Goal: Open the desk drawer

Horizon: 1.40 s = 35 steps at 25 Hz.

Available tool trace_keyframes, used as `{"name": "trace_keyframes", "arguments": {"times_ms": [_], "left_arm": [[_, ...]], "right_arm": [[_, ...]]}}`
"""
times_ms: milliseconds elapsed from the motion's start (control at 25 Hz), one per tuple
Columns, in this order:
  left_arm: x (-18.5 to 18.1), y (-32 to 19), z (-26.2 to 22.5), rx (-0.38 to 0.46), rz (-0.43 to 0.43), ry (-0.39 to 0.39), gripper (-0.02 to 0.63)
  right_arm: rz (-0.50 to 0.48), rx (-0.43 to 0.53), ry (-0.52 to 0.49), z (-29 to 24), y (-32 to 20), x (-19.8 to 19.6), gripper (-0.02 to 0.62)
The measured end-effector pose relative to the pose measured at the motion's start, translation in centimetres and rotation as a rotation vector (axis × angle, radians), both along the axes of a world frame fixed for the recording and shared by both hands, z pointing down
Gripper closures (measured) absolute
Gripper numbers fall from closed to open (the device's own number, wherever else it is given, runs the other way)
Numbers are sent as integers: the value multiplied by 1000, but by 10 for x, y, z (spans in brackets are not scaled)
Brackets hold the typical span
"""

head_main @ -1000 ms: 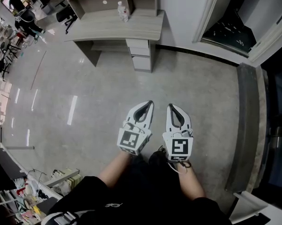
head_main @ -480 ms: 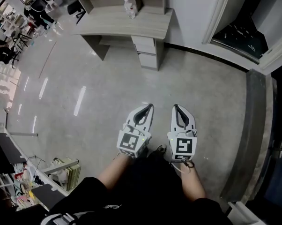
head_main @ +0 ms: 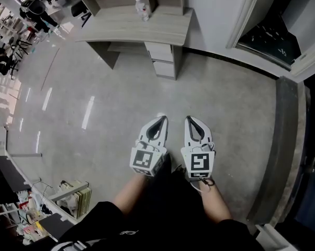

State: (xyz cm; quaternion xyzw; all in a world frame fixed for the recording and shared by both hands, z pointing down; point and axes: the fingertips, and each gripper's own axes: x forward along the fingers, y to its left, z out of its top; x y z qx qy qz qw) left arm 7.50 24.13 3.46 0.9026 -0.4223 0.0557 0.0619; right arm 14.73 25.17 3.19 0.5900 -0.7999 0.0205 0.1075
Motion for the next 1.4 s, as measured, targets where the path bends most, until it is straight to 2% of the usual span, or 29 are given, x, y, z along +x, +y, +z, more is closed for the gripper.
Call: {"name": "trace_keyframes", "arguments": {"times_ms": [200,320,480,640,880,1000,1160,1320,1400], "left_arm": [[-1,-37,-5,1,3,21,601],[-14,-63,-6,-10,-6,20,601],[-33,-98,-4,-12,5,-4,601],[-52,-130,0,-14,26,-15,601],[-78,-183,-5,-3,30,3,601],[-88,-202,-9,8,27,20,601],[-88,-218,-7,0,23,31,601],[-77,-246,2,-7,24,29,601],[-71,-267,7,-9,13,30,601]], "right_arm": [[-4,-11,1,-4,-39,-9,589],[-17,-8,18,-4,-67,-21,589],[-14,-35,-22,-2,-104,-45,589],[-38,-22,15,2,-141,-74,589],[-33,-37,-3,-2,-186,-107,589],[-46,-29,30,-5,-204,-117,589],[-60,-19,41,-8,-222,-121,589],[-53,-30,7,-1,-249,-112,589],[-70,-32,21,6,-268,-106,589]]}}
